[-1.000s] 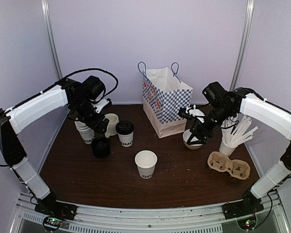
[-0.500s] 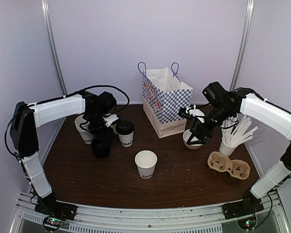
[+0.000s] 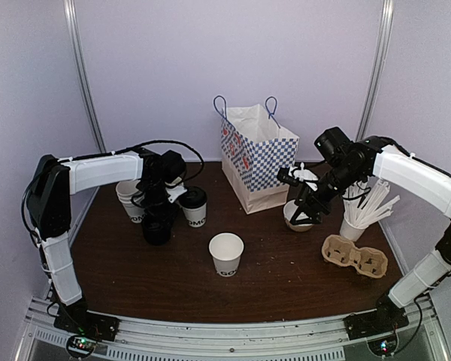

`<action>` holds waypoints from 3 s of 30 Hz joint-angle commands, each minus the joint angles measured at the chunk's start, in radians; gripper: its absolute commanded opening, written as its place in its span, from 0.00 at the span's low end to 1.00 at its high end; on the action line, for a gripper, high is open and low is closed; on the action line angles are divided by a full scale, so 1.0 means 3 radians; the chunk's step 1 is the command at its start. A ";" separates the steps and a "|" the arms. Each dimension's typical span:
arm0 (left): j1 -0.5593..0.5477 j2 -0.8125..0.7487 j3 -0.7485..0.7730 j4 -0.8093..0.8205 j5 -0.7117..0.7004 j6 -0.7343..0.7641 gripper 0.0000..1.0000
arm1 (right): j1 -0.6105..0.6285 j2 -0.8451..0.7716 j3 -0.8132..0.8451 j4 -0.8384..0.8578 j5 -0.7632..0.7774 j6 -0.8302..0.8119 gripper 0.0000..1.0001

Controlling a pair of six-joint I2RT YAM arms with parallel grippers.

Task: Pack the takeout coffee

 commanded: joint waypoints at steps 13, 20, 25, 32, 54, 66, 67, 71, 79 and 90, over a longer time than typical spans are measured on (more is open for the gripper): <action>-0.0003 0.0007 0.0018 -0.0048 0.0082 -0.0056 0.28 | -0.0008 0.0013 0.0046 -0.0014 0.0022 -0.0016 0.83; -0.0011 -0.0035 0.0015 -0.0065 0.0017 -0.0084 0.38 | -0.0008 0.0030 0.0058 -0.0023 0.0017 -0.0011 0.82; -0.0050 -0.0399 -0.0152 0.0176 -0.0043 -0.0069 0.42 | -0.0008 0.0030 0.0052 -0.0022 0.0016 -0.0013 0.83; -0.0050 -0.0401 -0.0284 0.0212 0.0012 -0.0011 0.38 | -0.0008 0.0077 0.0090 -0.0042 0.0009 -0.0010 0.82; -0.0029 -0.0183 -0.0240 0.0090 0.0035 -0.0019 0.20 | -0.0006 0.0091 0.0102 -0.0061 0.0013 -0.0016 0.82; -0.0029 -0.0260 -0.0141 -0.0052 0.0109 -0.0021 0.13 | -0.0008 0.0075 0.0099 -0.0066 0.0014 -0.0012 0.82; -0.0029 -0.0291 -0.0108 -0.0096 0.0106 -0.0025 0.12 | -0.0008 0.0075 0.0099 -0.0066 0.0016 -0.0011 0.83; -0.0029 -0.0514 0.0053 -0.0247 0.0203 -0.0036 0.12 | -0.0008 0.0094 0.0117 -0.0077 0.0010 -0.0006 0.82; -0.0029 -0.0786 0.0322 -0.0405 0.0494 -0.0051 0.11 | 0.0002 0.0162 0.0201 -0.0124 -0.0029 0.0001 0.82; 0.0015 -0.0497 -0.0022 -0.0253 0.0457 0.0010 0.09 | 0.0028 0.0174 0.0238 -0.0158 -0.0029 -0.0001 0.82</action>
